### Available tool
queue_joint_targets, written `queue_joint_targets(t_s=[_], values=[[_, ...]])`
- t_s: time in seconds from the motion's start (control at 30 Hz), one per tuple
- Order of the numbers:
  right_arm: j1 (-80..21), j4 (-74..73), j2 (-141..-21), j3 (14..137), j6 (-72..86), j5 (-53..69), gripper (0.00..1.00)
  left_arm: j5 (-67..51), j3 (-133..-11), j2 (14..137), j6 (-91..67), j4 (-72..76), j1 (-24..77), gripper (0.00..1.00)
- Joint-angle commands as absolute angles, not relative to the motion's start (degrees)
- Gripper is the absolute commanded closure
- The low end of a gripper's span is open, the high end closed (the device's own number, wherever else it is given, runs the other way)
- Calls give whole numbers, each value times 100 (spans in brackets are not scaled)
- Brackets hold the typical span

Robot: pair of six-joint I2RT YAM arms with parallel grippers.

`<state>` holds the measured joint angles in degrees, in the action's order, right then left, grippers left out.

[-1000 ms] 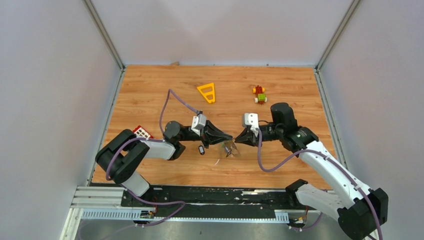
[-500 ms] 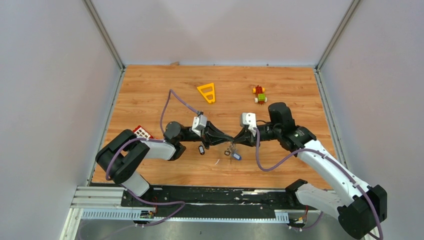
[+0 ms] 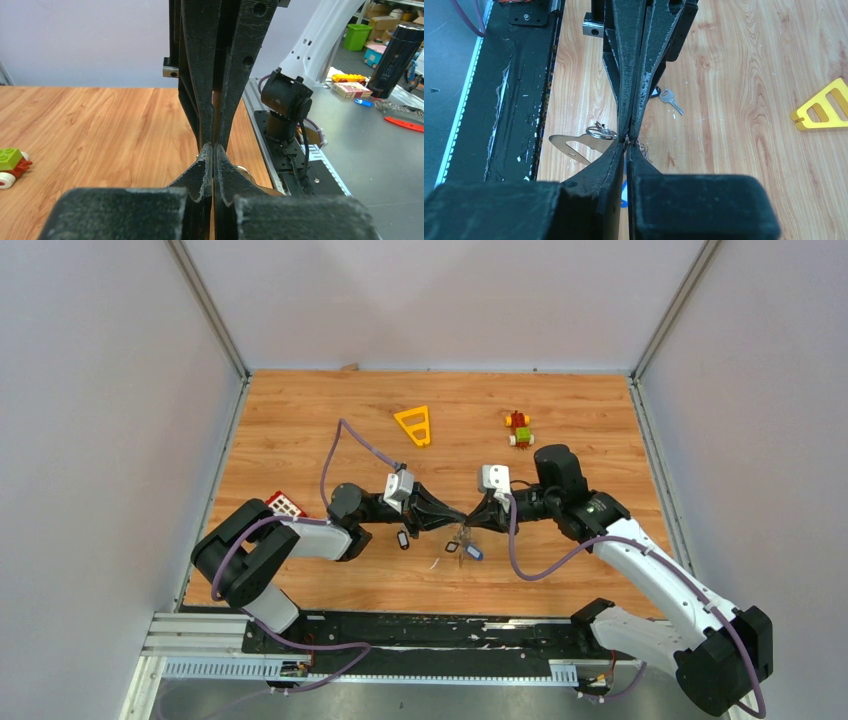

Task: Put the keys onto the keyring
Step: Adjust the keyring.

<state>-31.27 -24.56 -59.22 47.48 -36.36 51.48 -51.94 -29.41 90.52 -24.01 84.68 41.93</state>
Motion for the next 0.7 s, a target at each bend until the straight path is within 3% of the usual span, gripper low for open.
queue_joint_targets(t_s=[0.0, 0.07, 0.4, 0.67], values=[[-3168, -2043, -5812, 4847, -3584, 5161, 95, -5163, -3035, 9073, -2268, 9201, 4263, 100], [-3173, -2030, -5757, 4836, -3607, 5185, 100, -5147, -3004, 9095, -2204, 9202, 4269, 100], [-3160, -2319, -5343, 4800, -4111, 4561, 100, -5078, -2998, 9088, -2201, 9202, 4175, 99], [-3177, -2565, -5158, 4617, -4810, 4320, 100, -5398, -3157, 9053, -2221, 9212, 3953, 69]])
